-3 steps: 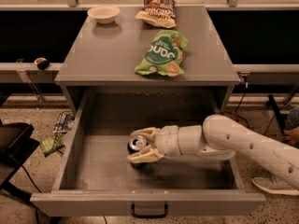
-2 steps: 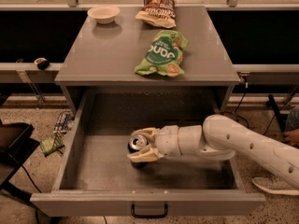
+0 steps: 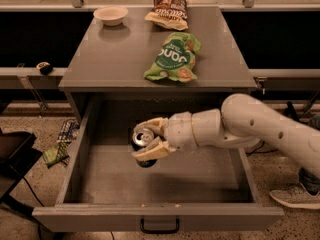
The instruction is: Pick pepsi can from top drawer and place on counter
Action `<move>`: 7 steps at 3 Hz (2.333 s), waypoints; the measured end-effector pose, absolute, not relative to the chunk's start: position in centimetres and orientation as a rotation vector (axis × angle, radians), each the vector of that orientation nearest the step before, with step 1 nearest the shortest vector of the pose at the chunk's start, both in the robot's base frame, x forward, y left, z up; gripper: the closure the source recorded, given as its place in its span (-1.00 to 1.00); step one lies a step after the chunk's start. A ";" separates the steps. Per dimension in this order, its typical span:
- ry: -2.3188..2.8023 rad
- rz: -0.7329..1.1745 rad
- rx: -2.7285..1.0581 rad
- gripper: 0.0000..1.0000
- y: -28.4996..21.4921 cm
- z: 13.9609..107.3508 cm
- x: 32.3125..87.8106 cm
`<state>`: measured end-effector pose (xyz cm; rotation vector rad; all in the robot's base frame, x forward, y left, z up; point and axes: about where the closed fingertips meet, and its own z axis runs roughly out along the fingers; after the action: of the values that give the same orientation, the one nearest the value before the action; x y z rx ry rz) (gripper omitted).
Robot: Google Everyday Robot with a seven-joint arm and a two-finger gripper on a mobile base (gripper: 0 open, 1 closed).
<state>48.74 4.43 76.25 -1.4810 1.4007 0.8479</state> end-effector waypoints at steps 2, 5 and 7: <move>1.329 0.875 -1.645 1.00 6.7 92.3 49.5; 1.244 1.012 -1.302 1.00 16.0 102.9 68.1; 1.365 0.829 -1.217 1.00 15.7 98.0 76.8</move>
Offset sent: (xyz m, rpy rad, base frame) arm 0.0752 0.0879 0.3255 -0.0071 -0.0375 0.2133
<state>76.79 15.75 98.04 -1.2173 1.3647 0.8293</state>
